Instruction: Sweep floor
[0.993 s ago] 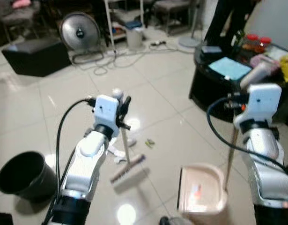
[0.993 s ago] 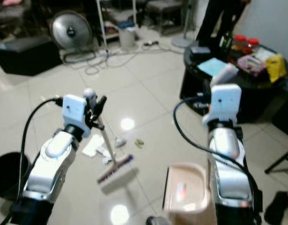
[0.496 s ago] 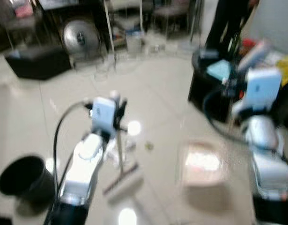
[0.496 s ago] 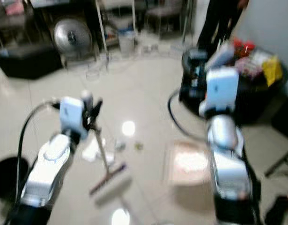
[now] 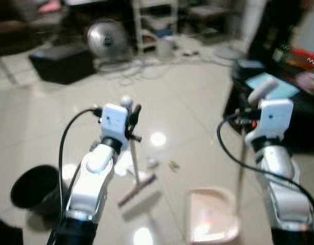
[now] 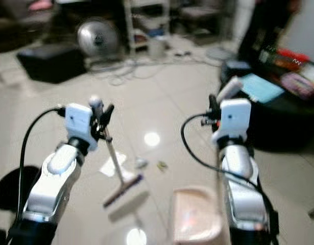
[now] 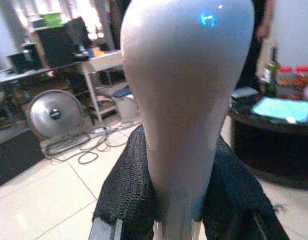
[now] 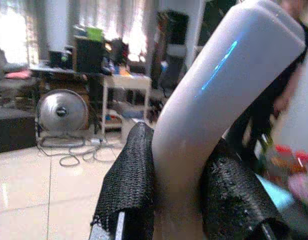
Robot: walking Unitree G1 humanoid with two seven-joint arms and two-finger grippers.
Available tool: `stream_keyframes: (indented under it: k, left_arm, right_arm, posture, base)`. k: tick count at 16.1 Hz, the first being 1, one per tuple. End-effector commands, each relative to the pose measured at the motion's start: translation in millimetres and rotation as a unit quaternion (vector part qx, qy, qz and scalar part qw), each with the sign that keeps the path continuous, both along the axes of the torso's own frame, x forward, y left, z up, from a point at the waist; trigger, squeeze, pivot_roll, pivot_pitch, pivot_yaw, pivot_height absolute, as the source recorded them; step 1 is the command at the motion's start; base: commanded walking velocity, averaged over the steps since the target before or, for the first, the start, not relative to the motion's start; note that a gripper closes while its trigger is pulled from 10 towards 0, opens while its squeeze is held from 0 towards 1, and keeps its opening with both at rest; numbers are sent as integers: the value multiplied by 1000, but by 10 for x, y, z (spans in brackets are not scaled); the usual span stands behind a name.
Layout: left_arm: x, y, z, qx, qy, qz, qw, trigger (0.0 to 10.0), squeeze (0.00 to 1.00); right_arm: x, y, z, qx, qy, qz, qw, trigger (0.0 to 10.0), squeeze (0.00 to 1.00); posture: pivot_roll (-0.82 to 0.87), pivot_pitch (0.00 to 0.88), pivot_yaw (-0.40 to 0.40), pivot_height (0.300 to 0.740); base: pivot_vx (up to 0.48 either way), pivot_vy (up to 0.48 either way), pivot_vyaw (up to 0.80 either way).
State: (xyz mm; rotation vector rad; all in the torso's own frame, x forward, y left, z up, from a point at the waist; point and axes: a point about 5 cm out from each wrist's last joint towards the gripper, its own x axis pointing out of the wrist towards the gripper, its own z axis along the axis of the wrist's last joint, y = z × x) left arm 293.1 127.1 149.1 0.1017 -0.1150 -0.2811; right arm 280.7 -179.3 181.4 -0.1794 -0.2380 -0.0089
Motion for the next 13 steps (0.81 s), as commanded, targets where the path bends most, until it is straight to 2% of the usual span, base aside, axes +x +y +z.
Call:
stream_keyframes:
  k: [1, 6, 9, 13]
  left_arm:
    - [29, 78, 117, 12, -24, 18, 999, 10000, 0]
    - [50, 81, 110, 15, -24, 24, 999, 10000, 0]
    - [28, 80, 85, 14, -20, 26, 999, 10000, 0]
    - [60, 43, 90, 13, -21, 29, 999, 10000, 0]
  right_arm:
    - [1, 81, 110, 8, -32, 17, 999, 10000, 0]
    - [31, 88, 69, 2, -24, 17, 1000, 10000, 0]
    - [21, 76, 13, 24, -14, 13, 1000, 10000, 0]
    - [12, 99, -23, 55, 2, 35, 998, 10000, 0]
  posture:
    - [-118, 0, 35, 740]
    - [-110, 0, 26, 740]
    - [-111, 0, 26, 740]
    - [-109, 0, 19, 740]
  base:
    - [442, 0, 800]
    - [442, 0, 800]
    - [441, 0, 0]
    - [425, 0, 0]
